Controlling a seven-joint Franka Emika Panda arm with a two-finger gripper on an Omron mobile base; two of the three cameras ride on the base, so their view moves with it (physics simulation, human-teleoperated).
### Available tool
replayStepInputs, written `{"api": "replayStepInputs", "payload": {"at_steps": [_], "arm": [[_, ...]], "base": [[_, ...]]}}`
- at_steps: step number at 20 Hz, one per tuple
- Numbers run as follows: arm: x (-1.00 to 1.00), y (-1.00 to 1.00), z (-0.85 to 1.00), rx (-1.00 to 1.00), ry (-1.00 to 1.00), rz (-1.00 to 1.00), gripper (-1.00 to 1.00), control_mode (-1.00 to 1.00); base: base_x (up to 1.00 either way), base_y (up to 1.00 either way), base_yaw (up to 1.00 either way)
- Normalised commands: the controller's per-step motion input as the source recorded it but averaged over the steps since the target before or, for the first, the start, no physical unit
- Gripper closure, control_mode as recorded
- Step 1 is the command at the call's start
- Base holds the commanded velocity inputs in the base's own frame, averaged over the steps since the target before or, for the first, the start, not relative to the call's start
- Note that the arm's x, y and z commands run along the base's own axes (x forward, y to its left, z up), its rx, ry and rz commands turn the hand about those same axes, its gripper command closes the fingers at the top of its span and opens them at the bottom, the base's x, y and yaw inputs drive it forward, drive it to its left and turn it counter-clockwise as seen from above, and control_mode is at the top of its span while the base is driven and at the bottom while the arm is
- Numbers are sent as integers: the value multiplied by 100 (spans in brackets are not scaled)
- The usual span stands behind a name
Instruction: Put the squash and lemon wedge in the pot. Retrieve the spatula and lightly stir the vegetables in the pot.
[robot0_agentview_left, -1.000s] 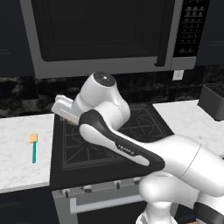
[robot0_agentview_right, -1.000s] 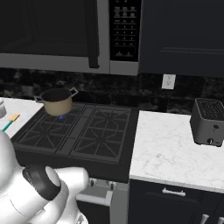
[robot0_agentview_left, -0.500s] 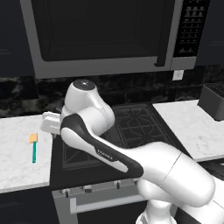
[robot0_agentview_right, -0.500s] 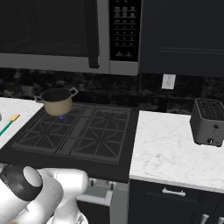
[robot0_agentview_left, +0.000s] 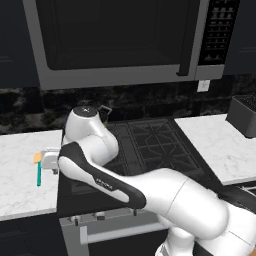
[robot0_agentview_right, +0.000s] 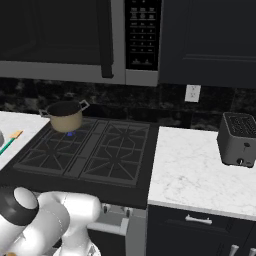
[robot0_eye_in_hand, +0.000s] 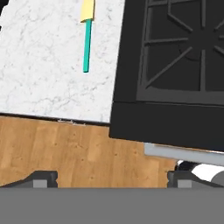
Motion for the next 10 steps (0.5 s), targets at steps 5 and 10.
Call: {"api": "replayStepInputs", "payload": {"at_steps": [5, 10], "arm": [[30, 54, -20, -12, 0, 0, -100, -100], [25, 38, -29, -11, 0, 0, -100, -100]], "base": [[0, 0, 0], [0, 0, 0]]}}
